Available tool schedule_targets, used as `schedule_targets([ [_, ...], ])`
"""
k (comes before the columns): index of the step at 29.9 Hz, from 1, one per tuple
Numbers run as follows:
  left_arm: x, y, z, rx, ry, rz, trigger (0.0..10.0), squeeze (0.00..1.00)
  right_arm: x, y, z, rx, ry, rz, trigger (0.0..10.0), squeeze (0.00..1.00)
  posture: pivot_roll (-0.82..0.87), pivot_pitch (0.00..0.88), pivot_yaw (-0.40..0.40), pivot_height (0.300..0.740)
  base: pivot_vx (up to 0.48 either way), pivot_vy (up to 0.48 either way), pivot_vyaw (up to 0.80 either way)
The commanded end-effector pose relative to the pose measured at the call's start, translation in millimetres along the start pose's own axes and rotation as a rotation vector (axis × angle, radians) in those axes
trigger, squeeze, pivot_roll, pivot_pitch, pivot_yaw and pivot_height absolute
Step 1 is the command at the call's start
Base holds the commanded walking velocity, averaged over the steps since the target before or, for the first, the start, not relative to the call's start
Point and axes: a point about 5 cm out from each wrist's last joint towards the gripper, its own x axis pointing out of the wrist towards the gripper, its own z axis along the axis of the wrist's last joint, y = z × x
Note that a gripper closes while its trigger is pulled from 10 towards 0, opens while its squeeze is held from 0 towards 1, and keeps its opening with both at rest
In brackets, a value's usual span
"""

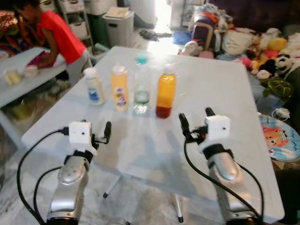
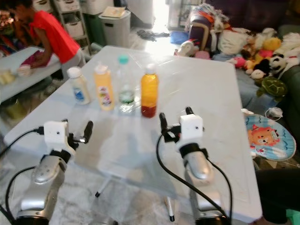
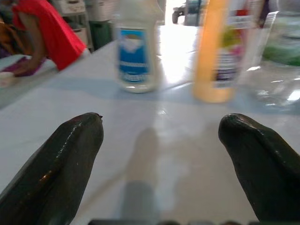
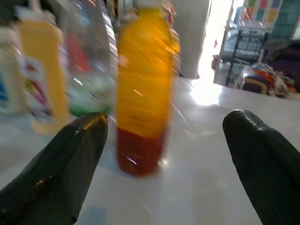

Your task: Restocking fridge

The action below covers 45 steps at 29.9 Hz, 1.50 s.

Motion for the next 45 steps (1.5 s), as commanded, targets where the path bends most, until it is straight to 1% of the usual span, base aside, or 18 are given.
schedule_targets([
  [1, 3.7, -6.7, 5.1, 0.004, -0.024, -0.025, 10.0, 0.00, -2.5, -9.4, -2.7, -0.021, 0.013, -0.025, 10.0, 0.00, -0.02, 0.000, 0.009, 0.740, 0.371, 0.304, 0.00],
  [6, 4.6, -8.0, 6.4, -0.001, -0.033, -0.032, 10.0, 0.00, -1.2, -8.2, -2.1, -0.021, 0.008, -0.021, 10.0, 0.00, -0.02, 0.000, 0.012, 0.740, 0.376, 0.298, 0.00],
  [15, 4.8, -9.8, 6.2, -0.005, -0.027, -0.038, 10.0, 0.00, 1.1, -6.9, -2.0, -0.023, 0.002, -0.017, 10.0, 0.00, -0.01, 0.000, 0.012, 0.740, 0.335, 0.000, 0.00],
  [27, 3.7, -7.3, 6.7, -0.005, -0.032, -0.029, 10.0, 0.00, 4.6, -5.9, -2.2, -0.028, -0.004, -0.015, 10.0, 0.00, 0.00, 0.000, 0.012, 0.740, 0.000, 0.000, 0.00],
  [31, 4.4, -7.0, 7.3, -0.002, -0.033, -0.027, 10.0, 0.00, 6.7, -3.7, -0.1, -0.038, -0.018, 0.007, 10.0, 0.00, 0.00, 0.000, 0.015, 0.740, 0.000, 0.000, 0.00],
  [33, 4.8, -6.3, 7.8, 0.000, -0.035, -0.026, 10.0, 0.00, 10.0, -0.6, 6.6, -0.078, -0.053, 0.045, 10.0, 0.00, 0.00, 0.000, 0.018, 0.740, 0.000, 0.000, 0.00],
  [36, 4.8, -4.9, 8.0, 0.003, -0.034, -0.024, 10.0, 0.00, 15.1, -0.9, 15.9, -0.102, -0.090, 0.060, 10.0, 0.00, 0.00, 0.000, 0.018, 0.740, 0.000, 0.000, 0.00],
  [42, 4.9, -4.5, 8.5, 0.003, -0.036, -0.022, 10.0, 0.00, 19.8, -0.7, 26.8, -0.136, -0.136, 0.077, 10.0, 0.00, 0.01, 0.000, 0.020, 0.740, 0.000, 0.000, 0.00],
  [45, 4.6, -5.4, 8.2, 0.004, -0.035, -0.026, 10.0, 0.00, 24.6, -0.6, 38.2, -0.202, -0.184, 0.100, 10.0, 0.00, 0.01, 0.000, 0.022, 0.740, 0.000, 0.000, 0.00],
])
